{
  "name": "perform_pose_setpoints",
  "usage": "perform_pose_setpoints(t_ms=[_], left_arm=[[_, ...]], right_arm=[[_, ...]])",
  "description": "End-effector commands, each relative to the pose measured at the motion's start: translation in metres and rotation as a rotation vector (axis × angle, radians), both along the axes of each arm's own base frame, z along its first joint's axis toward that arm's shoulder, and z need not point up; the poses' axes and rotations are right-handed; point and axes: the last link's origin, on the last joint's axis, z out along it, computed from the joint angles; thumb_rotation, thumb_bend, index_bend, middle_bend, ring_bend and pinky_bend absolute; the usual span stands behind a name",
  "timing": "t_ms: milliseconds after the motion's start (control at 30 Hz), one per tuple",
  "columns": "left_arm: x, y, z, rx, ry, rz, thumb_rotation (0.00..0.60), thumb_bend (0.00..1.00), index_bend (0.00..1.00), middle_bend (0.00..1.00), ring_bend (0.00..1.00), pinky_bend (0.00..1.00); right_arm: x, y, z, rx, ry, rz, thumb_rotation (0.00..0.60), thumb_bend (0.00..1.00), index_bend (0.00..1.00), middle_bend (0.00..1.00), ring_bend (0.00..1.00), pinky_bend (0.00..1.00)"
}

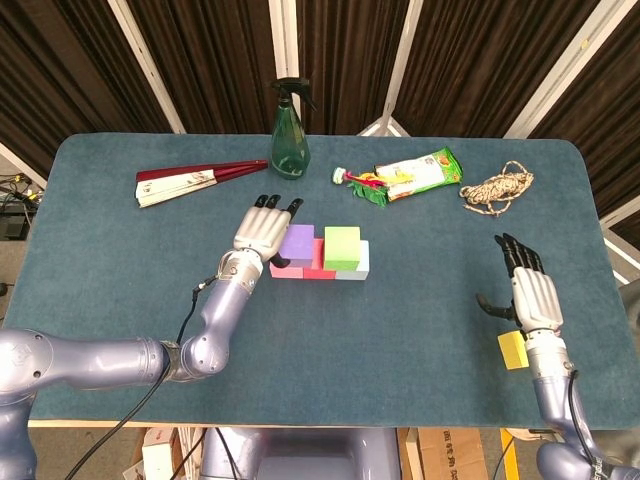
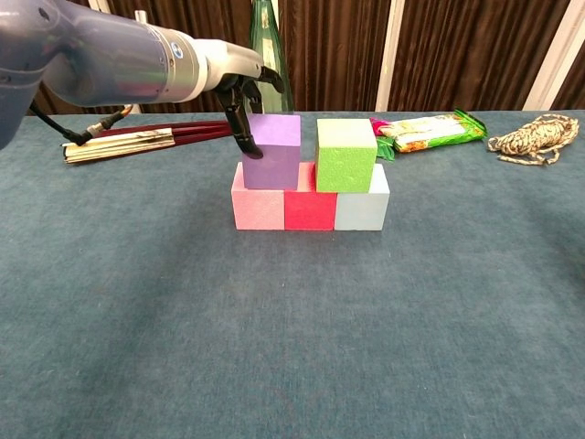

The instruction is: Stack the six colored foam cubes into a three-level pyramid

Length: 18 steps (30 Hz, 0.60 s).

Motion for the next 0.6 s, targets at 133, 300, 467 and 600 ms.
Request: perform_pose_setpoints(t_ms=[133,300,467,600], left_arm=[[0.0012,0.0009,-0.0018,-0.004,-0.014,0.005,0.600,0.32,0.05,0.40,0.06,0.06],[0.0020,0.0009,-0.0035,-0.009,-0.016,0.003,0.600,0.32,0.05,0.40,0.06,0.06],[0.0040,0.0004,-0.0048,-0.017,-0.028,0.006,0.600,0.32,0.05,0.40,0.06,0.06],[0.0046,0.0003,-0.0055,-0.021,-0.036,0.012,0.600,0.32,0.05,0.41,0.06,0.06]], right_arm=[[0.0004,0.0008,-0.0014,0.005,0.004,0.002,0.600,0.31,0.00,0.00,0.00,0.00],[0.0004,0.0011,-0.0020,0.007,0.003,0.001,0.600,0.31,0.00,0.00,0.00,0.00],[0.0005,0.0013,-0.0025,0.009,0.003,0.000,0.600,0.31,0.00,0.00,0.00,0.00],[0.0004,0.0015,-0.0029,0.011,0.004,0.000,0.600,0.31,0.00,0.00,0.00,0.00]])
